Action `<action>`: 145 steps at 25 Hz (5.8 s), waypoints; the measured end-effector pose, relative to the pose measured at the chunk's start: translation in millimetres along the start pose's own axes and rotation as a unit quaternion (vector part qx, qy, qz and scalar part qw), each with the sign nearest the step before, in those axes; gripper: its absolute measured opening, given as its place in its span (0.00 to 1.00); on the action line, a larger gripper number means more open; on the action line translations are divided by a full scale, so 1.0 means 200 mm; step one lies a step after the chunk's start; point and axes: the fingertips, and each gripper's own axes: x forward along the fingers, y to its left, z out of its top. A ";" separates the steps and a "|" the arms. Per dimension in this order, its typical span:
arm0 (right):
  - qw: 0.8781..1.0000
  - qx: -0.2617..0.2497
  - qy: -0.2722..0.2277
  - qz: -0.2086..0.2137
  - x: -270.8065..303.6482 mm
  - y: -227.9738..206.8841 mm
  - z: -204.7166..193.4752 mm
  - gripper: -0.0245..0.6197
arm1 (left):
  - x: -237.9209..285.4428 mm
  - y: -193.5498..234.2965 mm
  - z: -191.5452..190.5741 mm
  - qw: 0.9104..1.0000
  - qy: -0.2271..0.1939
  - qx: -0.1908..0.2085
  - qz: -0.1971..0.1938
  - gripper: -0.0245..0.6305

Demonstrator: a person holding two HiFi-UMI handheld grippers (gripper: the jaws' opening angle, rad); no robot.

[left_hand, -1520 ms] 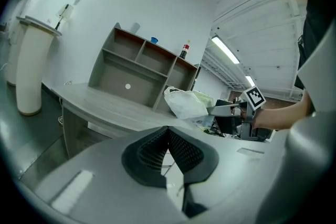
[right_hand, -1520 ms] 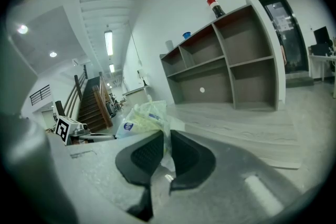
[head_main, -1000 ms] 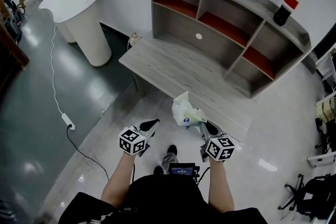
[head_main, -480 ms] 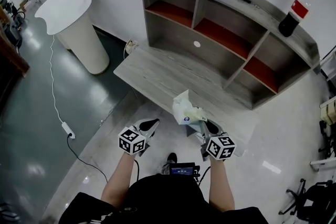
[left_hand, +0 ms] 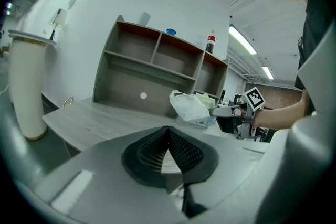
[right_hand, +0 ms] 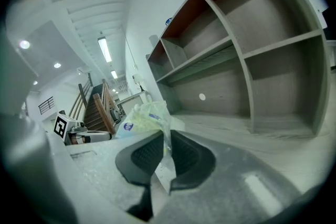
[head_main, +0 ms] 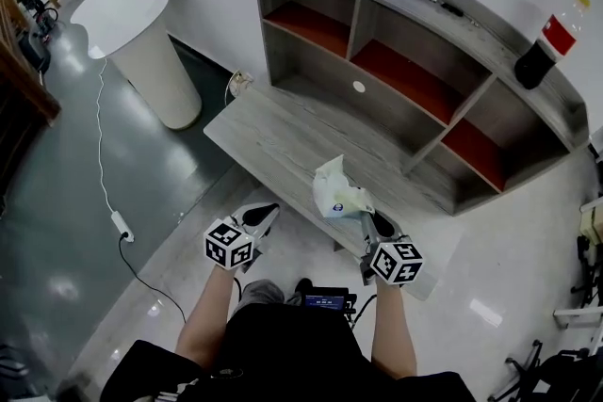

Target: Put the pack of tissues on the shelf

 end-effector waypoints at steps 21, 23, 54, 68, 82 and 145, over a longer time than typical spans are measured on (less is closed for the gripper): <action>0.999 0.005 -0.001 -0.032 0.30 -0.12 0.14 0.08 | 0.28 0.29 0.16 1.000 -0.008 -0.011 -0.028 0.04; 0.999 0.007 -0.002 -0.041 0.35 -0.14 0.16 0.08 | 0.33 0.34 0.19 0.999 -0.004 -0.009 -0.038 0.04; 0.980 0.055 -0.049 -0.185 0.78 -0.12 0.36 0.08 | 0.85 0.83 0.60 0.980 0.037 0.042 -0.189 0.04; 0.981 0.050 -0.060 -0.175 0.66 -0.17 0.38 0.08 | 0.85 0.57 0.58 0.970 0.049 0.071 -0.228 0.04; 0.986 0.045 -0.058 -0.151 0.66 -0.14 0.38 0.08 | 0.81 0.58 0.57 0.976 0.044 0.065 -0.204 0.04; 0.978 0.008 0.012 -0.208 1.65 -0.78 0.20 0.08 | 1.25 1.02 0.44 0.987 0.036 0.084 -0.130 0.04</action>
